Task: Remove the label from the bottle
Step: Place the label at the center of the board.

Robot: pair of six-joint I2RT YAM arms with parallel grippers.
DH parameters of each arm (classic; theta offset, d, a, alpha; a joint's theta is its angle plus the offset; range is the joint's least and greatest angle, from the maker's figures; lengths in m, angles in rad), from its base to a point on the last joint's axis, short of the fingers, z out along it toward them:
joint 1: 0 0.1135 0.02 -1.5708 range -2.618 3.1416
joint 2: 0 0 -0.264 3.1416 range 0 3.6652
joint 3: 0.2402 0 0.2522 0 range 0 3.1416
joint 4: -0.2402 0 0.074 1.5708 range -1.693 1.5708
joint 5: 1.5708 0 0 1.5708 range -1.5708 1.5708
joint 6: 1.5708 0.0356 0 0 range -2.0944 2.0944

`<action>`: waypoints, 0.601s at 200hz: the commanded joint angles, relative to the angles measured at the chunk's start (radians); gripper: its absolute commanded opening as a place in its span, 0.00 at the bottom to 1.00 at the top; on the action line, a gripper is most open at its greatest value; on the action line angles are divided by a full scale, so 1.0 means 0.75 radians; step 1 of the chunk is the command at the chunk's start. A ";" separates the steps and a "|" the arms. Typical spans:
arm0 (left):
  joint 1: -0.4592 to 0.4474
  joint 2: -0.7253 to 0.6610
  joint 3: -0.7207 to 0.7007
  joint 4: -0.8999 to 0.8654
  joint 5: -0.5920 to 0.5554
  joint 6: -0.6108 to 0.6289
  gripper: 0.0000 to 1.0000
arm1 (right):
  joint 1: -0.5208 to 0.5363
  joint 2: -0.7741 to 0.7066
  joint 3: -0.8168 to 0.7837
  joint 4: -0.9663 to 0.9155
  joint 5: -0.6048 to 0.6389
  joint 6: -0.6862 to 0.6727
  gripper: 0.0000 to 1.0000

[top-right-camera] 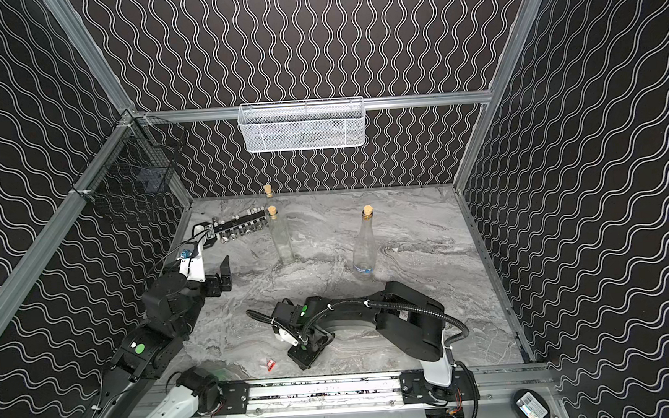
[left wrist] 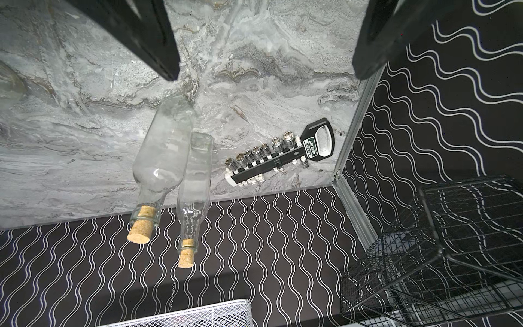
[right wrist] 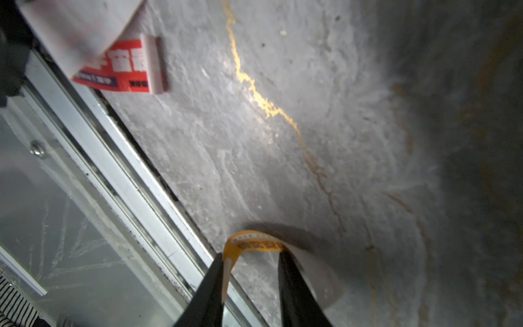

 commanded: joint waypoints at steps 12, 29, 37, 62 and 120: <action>0.003 -0.002 0.006 0.021 0.006 -0.004 0.99 | 0.003 0.025 -0.007 -0.012 0.101 0.008 0.34; 0.002 -0.004 0.004 0.019 0.003 -0.004 0.99 | 0.003 -0.006 -0.017 -0.036 0.186 0.015 0.34; 0.001 -0.004 0.005 0.019 0.004 -0.004 0.99 | 0.000 -0.018 -0.025 -0.045 0.226 0.019 0.33; 0.002 -0.004 0.004 0.020 0.007 -0.003 0.99 | -0.004 -0.125 -0.051 -0.078 0.328 0.036 0.31; 0.001 0.005 0.008 0.013 0.016 -0.004 0.99 | -0.022 -0.165 -0.059 -0.225 0.529 0.062 0.30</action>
